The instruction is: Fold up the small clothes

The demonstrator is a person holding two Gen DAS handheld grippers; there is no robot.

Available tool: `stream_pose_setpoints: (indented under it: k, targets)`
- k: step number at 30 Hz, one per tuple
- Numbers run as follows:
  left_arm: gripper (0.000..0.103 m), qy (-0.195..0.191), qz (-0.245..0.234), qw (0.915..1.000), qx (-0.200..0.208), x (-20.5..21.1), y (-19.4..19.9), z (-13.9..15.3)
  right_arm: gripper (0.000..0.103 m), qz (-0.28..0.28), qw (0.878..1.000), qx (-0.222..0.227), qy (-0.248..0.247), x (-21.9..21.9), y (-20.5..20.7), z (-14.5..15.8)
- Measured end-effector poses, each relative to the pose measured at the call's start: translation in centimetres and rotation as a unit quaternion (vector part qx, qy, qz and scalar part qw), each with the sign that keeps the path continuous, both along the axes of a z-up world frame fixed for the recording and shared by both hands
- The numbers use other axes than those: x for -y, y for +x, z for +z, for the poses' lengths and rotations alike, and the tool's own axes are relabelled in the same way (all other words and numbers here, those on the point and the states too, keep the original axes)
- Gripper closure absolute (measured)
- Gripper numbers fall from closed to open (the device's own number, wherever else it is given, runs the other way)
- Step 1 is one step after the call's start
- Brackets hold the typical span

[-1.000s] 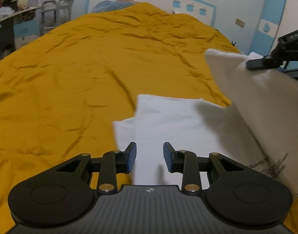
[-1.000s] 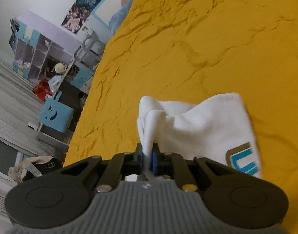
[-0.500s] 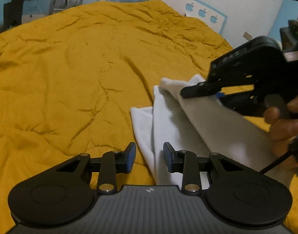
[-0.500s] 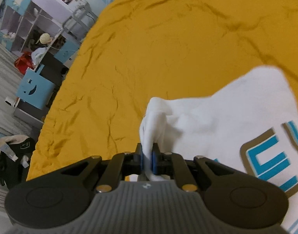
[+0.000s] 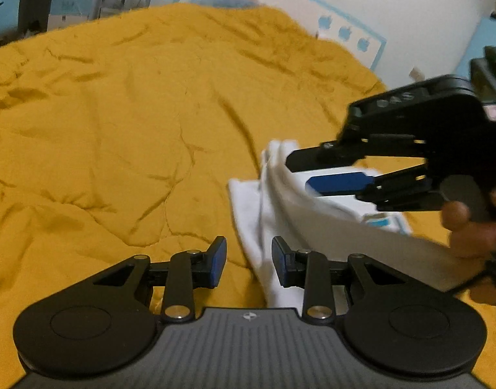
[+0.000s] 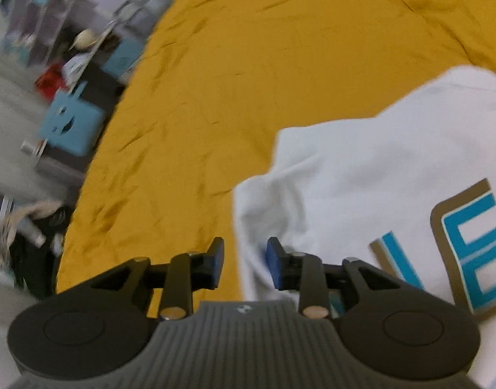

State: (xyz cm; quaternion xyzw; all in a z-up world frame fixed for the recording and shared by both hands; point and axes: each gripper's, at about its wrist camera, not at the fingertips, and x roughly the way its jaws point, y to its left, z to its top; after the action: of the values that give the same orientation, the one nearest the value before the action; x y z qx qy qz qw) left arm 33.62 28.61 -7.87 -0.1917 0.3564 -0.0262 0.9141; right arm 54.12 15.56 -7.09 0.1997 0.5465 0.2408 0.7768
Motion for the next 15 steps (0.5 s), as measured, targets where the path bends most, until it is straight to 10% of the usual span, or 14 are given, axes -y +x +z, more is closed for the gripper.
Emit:
stream_pose_setpoints:
  k: [7,15]
  targets:
    - [0.065,-0.038,0.014,0.9977,0.054,-0.4,-4.7,3.5,0.075,0.066,0.993,0.098,-0.003,2.9,-6.5,6.9]
    - [0.057,-0.083,0.007,0.9950,0.054,0.0,-8.1,4.9,0.073,0.037,0.990,0.129,-0.043,12.3,-13.1,6.2]
